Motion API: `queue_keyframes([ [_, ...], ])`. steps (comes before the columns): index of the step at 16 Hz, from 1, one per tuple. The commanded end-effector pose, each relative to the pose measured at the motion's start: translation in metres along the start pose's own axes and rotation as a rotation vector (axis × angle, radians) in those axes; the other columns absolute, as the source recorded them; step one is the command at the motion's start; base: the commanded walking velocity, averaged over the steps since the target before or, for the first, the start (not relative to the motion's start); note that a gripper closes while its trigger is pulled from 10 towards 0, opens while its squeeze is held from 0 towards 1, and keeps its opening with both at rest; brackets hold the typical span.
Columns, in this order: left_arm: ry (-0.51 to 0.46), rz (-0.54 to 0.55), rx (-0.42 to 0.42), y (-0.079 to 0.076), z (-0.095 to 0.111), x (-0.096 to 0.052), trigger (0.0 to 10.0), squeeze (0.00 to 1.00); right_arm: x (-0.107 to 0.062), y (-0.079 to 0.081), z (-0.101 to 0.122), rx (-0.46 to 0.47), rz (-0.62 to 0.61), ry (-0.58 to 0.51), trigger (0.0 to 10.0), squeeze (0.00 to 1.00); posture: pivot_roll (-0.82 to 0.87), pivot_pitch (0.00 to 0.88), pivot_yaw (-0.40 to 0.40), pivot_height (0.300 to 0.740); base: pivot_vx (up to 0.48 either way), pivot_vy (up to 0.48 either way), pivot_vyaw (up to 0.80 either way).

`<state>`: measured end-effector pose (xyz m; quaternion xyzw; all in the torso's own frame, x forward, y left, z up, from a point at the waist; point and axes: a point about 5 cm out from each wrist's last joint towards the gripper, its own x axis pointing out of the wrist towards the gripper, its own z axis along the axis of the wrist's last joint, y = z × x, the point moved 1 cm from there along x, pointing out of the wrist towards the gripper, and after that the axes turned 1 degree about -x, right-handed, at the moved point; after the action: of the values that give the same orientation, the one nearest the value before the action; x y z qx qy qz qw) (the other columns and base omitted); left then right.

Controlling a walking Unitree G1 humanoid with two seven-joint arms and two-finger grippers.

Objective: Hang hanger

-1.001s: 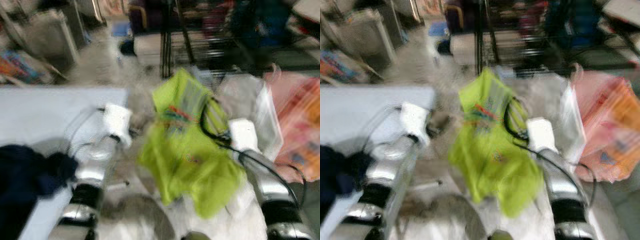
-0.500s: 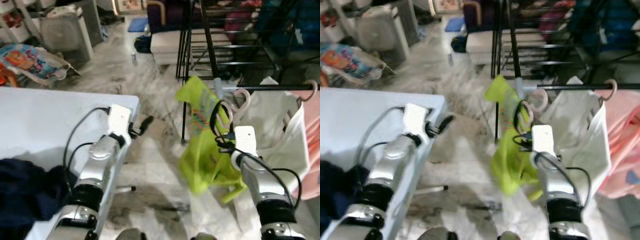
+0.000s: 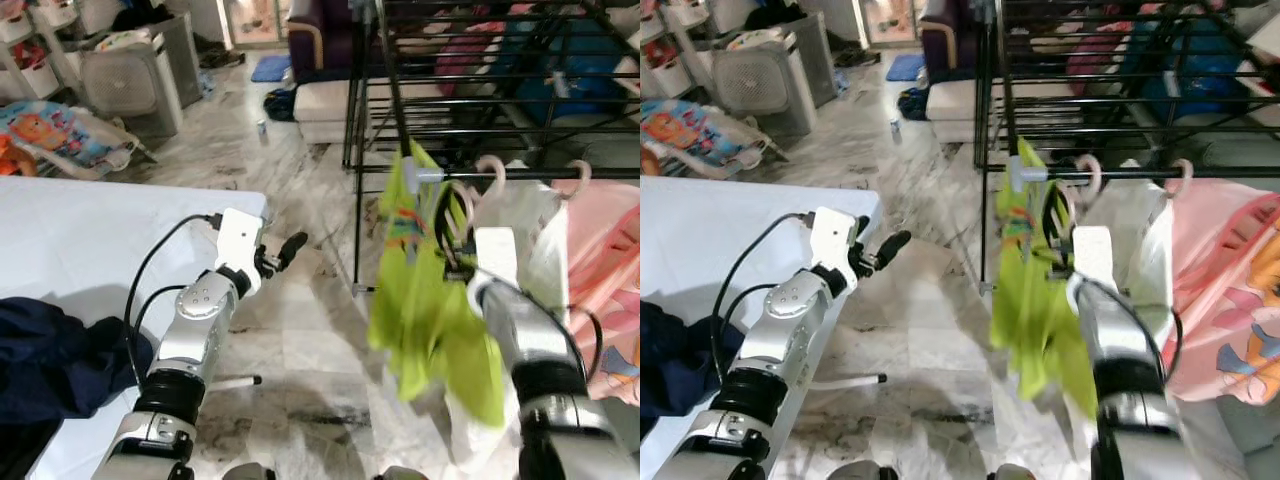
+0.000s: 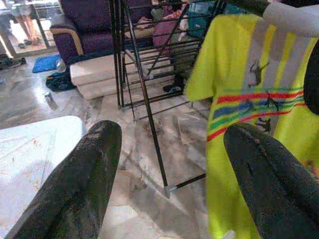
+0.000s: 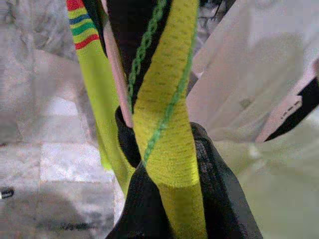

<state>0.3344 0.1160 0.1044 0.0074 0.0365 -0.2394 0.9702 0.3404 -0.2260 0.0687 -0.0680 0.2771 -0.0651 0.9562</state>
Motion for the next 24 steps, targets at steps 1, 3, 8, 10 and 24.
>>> queue_keyframes([
  [1,0.003,0.002,0.001,0.001,0.001,-0.003,10.0,0.00,0.004,0.001,0.024,-0.014,0.012,-0.055,10.0,0.00,-0.02,0.000,0.027,0.740,0.000,0.000,0.00],
  [3,0.009,0.004,-0.002,0.000,-0.001,-0.009,10.0,0.00,0.012,0.003,0.035,-0.001,0.029,-0.029,10.0,0.00,0.00,0.000,0.011,0.740,0.000,0.000,0.00],
  [8,0.043,0.014,-0.017,-0.003,-0.007,-0.025,10.0,0.00,0.018,0.014,0.016,0.074,0.095,0.121,10.0,0.00,0.03,0.000,-0.016,0.740,0.000,0.000,0.00],
  [10,0.051,0.007,-0.020,-0.006,-0.007,-0.025,10.0,0.00,0.018,0.012,0.005,0.108,0.091,0.169,10.0,0.00,0.02,0.000,-0.015,0.740,0.000,0.000,0.00],
  [24,0.040,0.051,-0.033,-0.021,-0.003,-0.031,10.0,0.00,-0.017,-0.013,-0.005,0.057,0.030,-0.277,10.0,1.00,-0.04,0.000,0.042,0.740,0.000,0.000,0.00],
])
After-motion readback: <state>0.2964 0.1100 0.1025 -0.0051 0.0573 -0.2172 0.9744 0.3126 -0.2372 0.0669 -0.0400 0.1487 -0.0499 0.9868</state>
